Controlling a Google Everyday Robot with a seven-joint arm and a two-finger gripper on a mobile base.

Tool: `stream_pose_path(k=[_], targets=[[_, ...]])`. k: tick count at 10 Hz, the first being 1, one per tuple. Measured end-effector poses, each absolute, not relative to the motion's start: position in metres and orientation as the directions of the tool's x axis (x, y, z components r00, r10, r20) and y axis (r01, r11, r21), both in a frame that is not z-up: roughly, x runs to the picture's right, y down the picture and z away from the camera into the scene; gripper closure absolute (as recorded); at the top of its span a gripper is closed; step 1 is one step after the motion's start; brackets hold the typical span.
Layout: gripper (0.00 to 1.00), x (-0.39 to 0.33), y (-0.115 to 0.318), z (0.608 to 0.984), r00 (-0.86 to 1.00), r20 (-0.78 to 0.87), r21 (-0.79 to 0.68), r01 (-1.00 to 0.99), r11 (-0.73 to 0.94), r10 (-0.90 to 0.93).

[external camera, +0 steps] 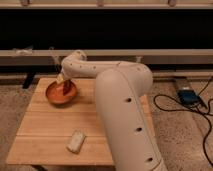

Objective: Pick up the ceramic bowl

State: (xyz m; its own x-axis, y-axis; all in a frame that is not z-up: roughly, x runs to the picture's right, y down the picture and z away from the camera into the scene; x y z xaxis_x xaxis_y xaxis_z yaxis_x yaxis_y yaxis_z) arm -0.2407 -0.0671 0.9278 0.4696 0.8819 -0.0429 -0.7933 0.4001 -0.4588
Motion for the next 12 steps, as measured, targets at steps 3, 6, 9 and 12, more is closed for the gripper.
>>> stream_pose_path(k=[3,6,9,12], targets=[[0.25,-0.226,-0.051,0.937,0.473,-0.096,-0.453,-0.804,0.385,0.876],[0.25,-0.220,-0.029,0.949,0.475,-0.154,-0.455,-0.812,0.365,0.866],[0.25,-0.215,-0.002,0.969,0.469,-0.225,-0.463,-0.823,0.330,0.854],[0.25,-0.210,0.010,0.975,0.457,-0.262,-0.460,-0.833,0.306,0.850]])
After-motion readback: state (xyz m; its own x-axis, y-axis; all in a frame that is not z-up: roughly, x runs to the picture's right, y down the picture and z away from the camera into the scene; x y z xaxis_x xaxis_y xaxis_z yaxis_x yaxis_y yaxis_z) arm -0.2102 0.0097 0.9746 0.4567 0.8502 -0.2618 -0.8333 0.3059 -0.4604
